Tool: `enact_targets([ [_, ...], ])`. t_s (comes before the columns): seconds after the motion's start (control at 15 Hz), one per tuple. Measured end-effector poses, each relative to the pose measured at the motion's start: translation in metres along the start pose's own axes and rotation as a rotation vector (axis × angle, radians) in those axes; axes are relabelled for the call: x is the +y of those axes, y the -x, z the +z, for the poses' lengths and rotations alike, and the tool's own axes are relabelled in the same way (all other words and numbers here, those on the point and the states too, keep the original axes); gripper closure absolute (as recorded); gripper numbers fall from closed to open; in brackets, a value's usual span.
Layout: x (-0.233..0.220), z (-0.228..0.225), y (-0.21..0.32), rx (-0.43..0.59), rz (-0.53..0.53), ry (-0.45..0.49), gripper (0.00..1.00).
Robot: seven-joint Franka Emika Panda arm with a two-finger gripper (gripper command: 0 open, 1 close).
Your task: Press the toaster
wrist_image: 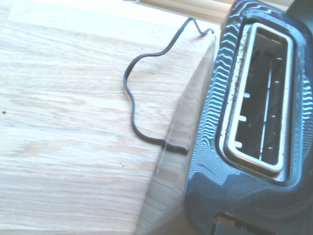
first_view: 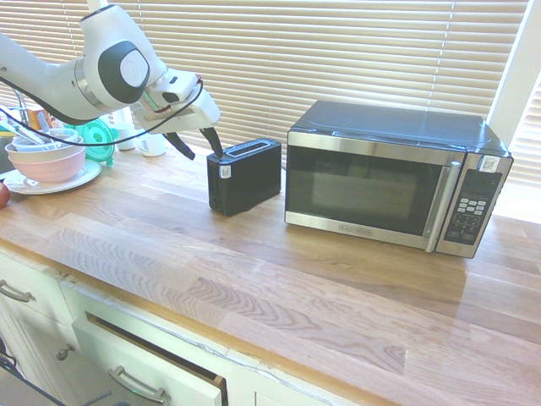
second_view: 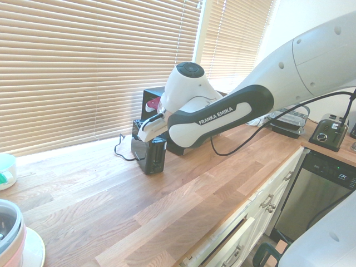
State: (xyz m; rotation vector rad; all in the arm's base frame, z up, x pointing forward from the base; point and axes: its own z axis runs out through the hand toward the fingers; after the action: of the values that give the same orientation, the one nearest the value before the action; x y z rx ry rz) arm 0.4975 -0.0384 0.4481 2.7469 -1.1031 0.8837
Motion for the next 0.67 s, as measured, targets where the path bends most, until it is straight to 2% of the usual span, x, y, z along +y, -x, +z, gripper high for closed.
enact_targets([
  [0.67,0.0033,0.0075,-0.0032,-0.02,0.021,-0.053,1.0],
])
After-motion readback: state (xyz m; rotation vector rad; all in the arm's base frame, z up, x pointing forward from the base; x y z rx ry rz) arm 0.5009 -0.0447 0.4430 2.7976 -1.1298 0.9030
